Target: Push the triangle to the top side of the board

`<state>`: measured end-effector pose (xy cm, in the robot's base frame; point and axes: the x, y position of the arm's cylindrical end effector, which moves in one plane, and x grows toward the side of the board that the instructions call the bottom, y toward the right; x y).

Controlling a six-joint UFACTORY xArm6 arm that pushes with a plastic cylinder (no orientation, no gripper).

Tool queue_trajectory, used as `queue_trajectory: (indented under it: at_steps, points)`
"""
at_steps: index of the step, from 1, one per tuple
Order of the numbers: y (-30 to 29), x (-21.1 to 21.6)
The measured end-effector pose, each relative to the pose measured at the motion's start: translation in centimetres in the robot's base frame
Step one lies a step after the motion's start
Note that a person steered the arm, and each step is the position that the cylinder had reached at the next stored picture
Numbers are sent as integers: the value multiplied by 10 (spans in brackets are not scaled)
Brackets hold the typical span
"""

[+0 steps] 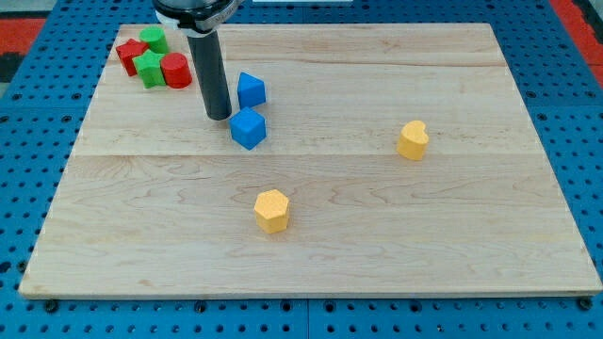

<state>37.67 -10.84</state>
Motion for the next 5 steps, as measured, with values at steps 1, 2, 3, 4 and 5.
queue_trajectory:
  at_steps: [1,2,3,4,5]
  points:
    - [20,-21]
    - [37,-43]
    - [55,-59]
    - [72,-75]
    - [18,-58]
